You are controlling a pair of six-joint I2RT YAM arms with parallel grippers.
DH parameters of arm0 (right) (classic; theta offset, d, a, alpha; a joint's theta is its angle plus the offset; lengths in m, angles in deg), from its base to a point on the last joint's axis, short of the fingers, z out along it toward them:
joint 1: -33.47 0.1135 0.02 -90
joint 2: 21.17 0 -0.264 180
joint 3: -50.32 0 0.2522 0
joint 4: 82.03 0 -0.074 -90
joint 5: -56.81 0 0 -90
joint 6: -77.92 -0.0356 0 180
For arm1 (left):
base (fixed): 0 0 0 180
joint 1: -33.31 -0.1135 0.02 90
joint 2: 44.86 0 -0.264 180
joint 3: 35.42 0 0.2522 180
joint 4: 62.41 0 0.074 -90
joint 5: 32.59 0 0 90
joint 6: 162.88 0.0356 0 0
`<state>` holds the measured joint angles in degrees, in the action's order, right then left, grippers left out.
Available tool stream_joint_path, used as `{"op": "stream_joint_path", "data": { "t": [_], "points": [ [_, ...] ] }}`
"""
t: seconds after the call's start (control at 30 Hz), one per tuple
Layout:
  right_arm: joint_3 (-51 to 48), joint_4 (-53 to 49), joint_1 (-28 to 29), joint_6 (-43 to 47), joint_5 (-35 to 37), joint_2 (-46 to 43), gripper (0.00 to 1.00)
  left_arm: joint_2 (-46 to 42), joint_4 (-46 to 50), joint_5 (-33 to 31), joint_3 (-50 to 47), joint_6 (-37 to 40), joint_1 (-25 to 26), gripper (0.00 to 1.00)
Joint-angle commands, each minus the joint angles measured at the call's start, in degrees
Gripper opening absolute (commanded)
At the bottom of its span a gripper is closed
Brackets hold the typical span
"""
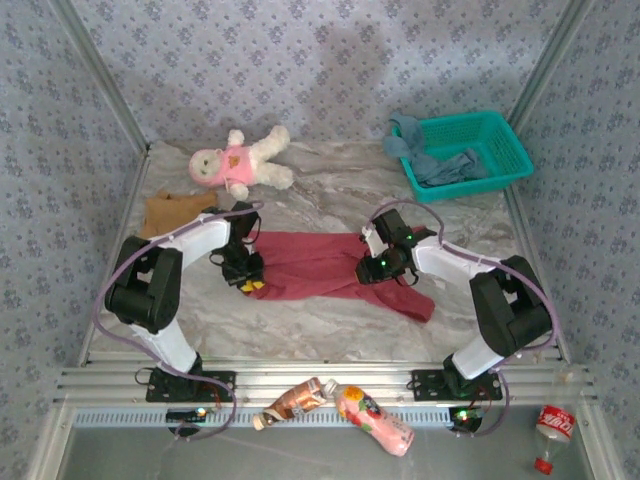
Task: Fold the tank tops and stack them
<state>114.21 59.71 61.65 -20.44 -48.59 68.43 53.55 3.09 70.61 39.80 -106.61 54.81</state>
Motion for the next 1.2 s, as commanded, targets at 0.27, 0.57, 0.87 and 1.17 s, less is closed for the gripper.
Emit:
{"op": "stream_joint_path", "data": {
  "t": [0.27, 0.57, 0.87, 1.17],
  "points": [
    [0.91, 3.38, 1.16, -1.21, 1.34, 3.95, 0.40, -2.45, 3.05, -2.48, -1.35, 2.31, -0.58, 0.00],
    [1.74, 4.76, 2.22, -2.19, 1.14, 4.97, 0.24, -9.71, 4.45, -3.01, -9.04, 0.26, -0.84, 0.00],
    [1.66, 4.45, 2.24, -2.63, 0.21, 3.92, 0.15, -12.34, 5.74, -7.94, -13.21, -1.72, -2.58, 0.00],
    [1.25, 4.46, 2.54, -2.41, -1.00, 3.66, 0.13, -13.27, 6.05, -5.98, -8.26, -0.26, -3.10, 0.27]
  ]
}}
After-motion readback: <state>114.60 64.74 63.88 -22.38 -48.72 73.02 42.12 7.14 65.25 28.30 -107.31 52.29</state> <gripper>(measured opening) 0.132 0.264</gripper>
